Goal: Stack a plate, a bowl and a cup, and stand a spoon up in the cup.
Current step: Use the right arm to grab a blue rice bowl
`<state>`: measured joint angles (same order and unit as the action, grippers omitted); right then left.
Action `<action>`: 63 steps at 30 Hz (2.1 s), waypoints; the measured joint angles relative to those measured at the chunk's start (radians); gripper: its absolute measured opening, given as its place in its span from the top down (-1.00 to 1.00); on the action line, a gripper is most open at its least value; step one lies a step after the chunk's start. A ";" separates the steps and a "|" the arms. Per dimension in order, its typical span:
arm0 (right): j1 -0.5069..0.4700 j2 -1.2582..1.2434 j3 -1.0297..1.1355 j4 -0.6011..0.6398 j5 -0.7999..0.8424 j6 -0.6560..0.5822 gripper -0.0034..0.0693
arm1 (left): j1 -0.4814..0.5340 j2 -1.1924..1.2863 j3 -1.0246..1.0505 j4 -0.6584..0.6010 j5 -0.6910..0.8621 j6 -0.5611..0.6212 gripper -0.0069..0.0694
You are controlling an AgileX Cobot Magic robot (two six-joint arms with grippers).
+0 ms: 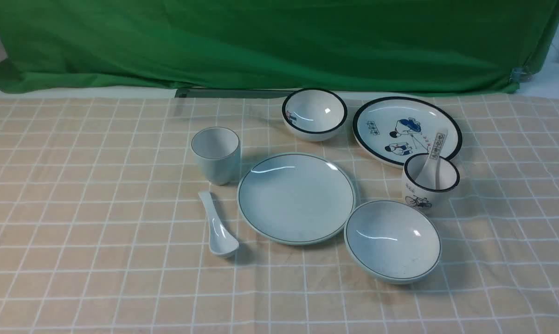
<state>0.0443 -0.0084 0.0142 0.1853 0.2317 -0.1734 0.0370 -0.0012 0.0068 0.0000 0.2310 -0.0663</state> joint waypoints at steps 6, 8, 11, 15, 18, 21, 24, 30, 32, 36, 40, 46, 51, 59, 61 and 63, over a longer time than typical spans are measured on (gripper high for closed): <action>0.000 0.000 0.000 0.000 0.000 0.000 0.25 | 0.000 0.000 0.000 0.000 0.000 0.000 0.79; 0.000 0.000 0.000 0.000 0.000 0.000 0.25 | 0.000 0.000 0.000 0.000 0.000 0.001 0.79; 0.000 0.000 0.000 0.000 0.000 0.000 0.25 | 0.000 0.000 0.000 0.000 0.000 0.001 0.79; 0.000 0.000 0.000 0.000 0.000 0.000 0.25 | 0.000 0.000 0.000 0.000 0.000 0.001 0.79; 0.000 0.000 0.000 0.000 0.000 0.000 0.25 | 0.000 0.000 0.000 0.000 0.000 0.001 0.79; 0.000 0.000 0.000 0.000 0.000 0.000 0.25 | 0.000 0.000 0.000 -0.106 -0.054 -0.051 0.79; 0.000 0.000 0.000 0.000 0.000 0.000 0.25 | 0.000 0.000 0.000 -0.282 -0.135 -0.136 0.79; 0.000 0.000 0.000 0.000 0.000 0.000 0.25 | 0.000 0.000 0.000 -0.521 -0.337 -0.251 0.79; 0.000 0.000 0.000 0.000 0.000 0.000 0.25 | 0.000 0.000 0.000 -0.519 -0.367 -0.252 0.78; 0.000 0.000 0.000 0.000 0.000 0.000 0.25 | -0.036 0.036 -0.129 -0.422 -0.181 -0.236 0.77; 0.000 0.000 0.000 0.000 0.000 0.000 0.25 | -0.104 0.202 -0.332 -0.359 0.084 -0.072 0.78; 0.000 0.000 0.000 0.000 0.000 0.000 0.25 | -0.221 0.627 -0.618 -0.357 0.451 0.297 0.77; 0.000 0.000 0.000 0.000 -0.008 0.000 0.25 | -0.359 0.846 -0.734 -0.357 0.482 0.359 0.76; 0.000 0.000 0.000 0.172 -0.164 0.278 0.25 | -0.506 0.896 -0.789 -0.389 0.439 0.433 0.76; 0.000 0.000 0.000 0.194 -0.239 0.420 0.25 | -0.510 0.895 -0.790 -0.387 0.416 0.435 0.76; 0.000 0.000 0.000 0.196 -0.255 0.443 0.26 | -0.510 0.895 -0.790 -0.386 0.416 0.435 0.76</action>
<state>0.0443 -0.0084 0.0142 0.3813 -0.0237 0.2693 -0.4730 0.8934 -0.7834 -0.3856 0.6469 0.3686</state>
